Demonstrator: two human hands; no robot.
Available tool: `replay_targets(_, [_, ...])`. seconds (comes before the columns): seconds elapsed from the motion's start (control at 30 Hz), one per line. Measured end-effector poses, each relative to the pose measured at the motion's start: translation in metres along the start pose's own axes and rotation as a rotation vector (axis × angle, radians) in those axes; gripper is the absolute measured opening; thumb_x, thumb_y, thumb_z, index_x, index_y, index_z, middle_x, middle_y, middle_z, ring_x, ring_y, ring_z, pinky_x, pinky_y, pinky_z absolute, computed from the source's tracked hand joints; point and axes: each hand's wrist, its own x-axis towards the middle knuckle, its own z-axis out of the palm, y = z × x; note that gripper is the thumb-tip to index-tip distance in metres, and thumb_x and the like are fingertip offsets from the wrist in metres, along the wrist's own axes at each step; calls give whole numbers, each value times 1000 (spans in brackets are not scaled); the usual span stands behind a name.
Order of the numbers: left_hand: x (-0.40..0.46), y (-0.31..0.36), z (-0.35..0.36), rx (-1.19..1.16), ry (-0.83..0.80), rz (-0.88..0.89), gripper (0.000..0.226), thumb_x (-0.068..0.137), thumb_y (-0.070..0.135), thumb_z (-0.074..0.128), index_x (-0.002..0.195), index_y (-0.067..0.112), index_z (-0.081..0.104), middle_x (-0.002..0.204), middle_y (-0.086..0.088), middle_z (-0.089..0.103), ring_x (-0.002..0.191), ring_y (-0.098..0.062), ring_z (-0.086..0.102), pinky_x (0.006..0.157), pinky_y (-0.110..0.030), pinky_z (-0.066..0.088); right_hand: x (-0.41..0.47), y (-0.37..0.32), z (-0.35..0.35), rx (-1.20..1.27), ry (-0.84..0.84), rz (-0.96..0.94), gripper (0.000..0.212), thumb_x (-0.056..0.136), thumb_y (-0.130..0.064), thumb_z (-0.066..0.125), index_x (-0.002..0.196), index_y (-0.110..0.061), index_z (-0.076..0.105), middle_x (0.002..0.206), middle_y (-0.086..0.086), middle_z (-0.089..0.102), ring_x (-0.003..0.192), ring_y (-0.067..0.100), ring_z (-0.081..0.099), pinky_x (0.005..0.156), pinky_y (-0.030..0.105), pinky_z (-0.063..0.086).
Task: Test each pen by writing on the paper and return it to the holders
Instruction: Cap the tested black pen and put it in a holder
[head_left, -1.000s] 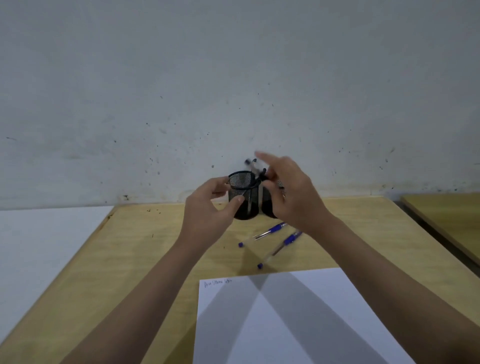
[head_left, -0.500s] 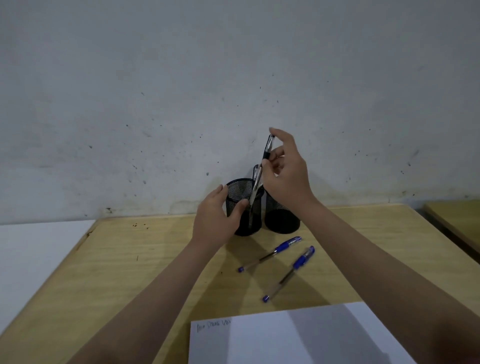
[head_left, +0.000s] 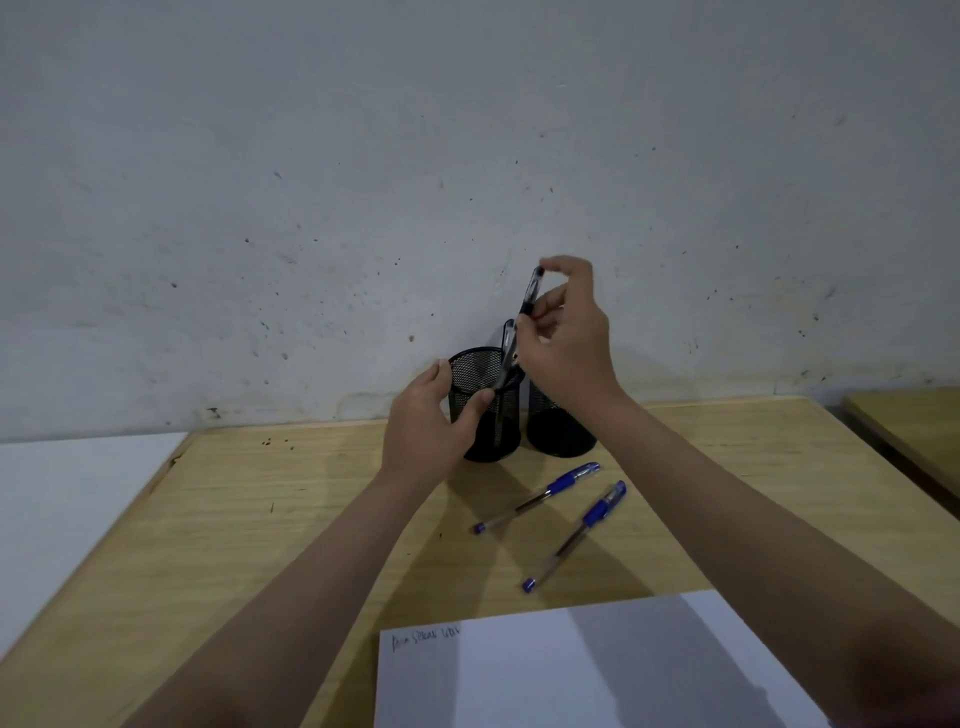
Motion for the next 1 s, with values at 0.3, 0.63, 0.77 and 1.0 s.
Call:
replay_targets(0.3, [-2, 6, -2, 27, -1, -18, 63, 84, 37, 64, 130, -2, 47, 137, -18, 49, 130, -24, 42, 104, -26, 32, -23, 11, -4, -293, -161, -28, 30, 82, -8, 63, 110, -9, 54, 74, 3, 52, 64, 12, 49, 57, 25, 42])
replay_targets(0.63, [-46, 21, -34, -8, -30, -96, 55, 86, 34, 61, 132, 6, 48, 134, -9, 54, 124, -18, 49, 96, -20, 33, -59, -5, -53, -375, -366, -25, 6, 77, -5, 62, 77, -10, 64, 69, 1, 55, 62, 9, 47, 60, 30, 45])
replay_targets(0.77, [-106, 15, -71, -7, -166, -92, 47, 82, 34, 65, 125, 16, 57, 129, 2, 57, 119, -8, 49, 95, -20, 33, -84, -8, -78, -452, -613, 44, 15, 76, -4, 61, 83, -12, 70, 77, -2, 60, 68, 12, 54, 66, 30, 47])
replay_targets(1.0, [-189, -15, -120, 198, -286, -75, 64, 76, 61, 55, 128, 25, 50, 135, 9, 51, 120, -8, 45, 99, -26, 34, -114, -10, -87, -764, -846, 41, 43, 83, 3, 50, 114, -23, 66, 121, -2, 60, 113, 22, 49, 89, 37, 44])
